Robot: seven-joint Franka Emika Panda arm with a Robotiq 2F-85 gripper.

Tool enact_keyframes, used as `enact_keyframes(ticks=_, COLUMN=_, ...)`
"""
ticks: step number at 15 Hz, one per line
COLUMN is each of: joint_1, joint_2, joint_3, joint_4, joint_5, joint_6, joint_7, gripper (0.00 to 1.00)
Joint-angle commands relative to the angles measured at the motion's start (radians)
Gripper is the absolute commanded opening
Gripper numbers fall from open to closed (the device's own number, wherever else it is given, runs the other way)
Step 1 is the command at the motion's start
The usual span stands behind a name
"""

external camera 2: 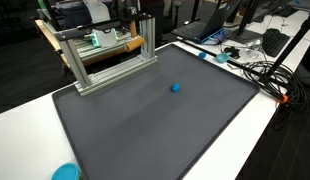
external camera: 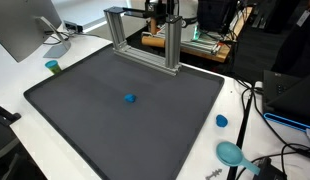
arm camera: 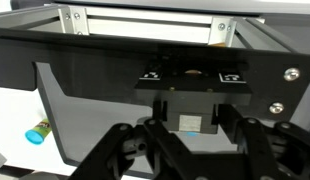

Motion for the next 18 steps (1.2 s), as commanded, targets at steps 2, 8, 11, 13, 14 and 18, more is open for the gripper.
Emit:
enact_keyframes(ticks=2, joint_1=0.01, joint_2=0.022, joint_3=-0.029, joint_4=0.001, joint_5=0.017, joint_6=-0.007, joint_7=-0.015, gripper=0.58)
enact_keyframes(ticks=8, joint_1=0.017, joint_2=0.02, joint_3=-0.046, joint_4=-0.019, joint_5=0.035, joint_6=-0.02, joint_7=-0.024, gripper=0.46)
enact_keyframes(ticks=11, joint_1=0.007, joint_2=0.029, joint_3=-0.042, joint_4=-0.016, joint_5=0.032, joint_6=-0.036, joint_7=-0.007, gripper=0.57)
enact_keyframes(ticks=13, joint_1=0.017, joint_2=0.039, joint_3=-0.055, joint_4=-0.015, joint_5=0.045, joint_6=-0.041, joint_7=-0.024, gripper=0.63)
enact_keyframes(ticks=14, joint_1=0.024, joint_2=0.048, joint_3=-0.067, joint_4=-0.01, joint_5=0.057, joint_6=-0.046, joint_7=-0.034, gripper=0.67)
enact_keyframes(ticks=18, joint_1=0.024, joint_2=0.078, joint_3=-0.088, joint_4=-0.006, joint_5=0.086, joint_6=-0.038, joint_7=-0.041, gripper=0.37)
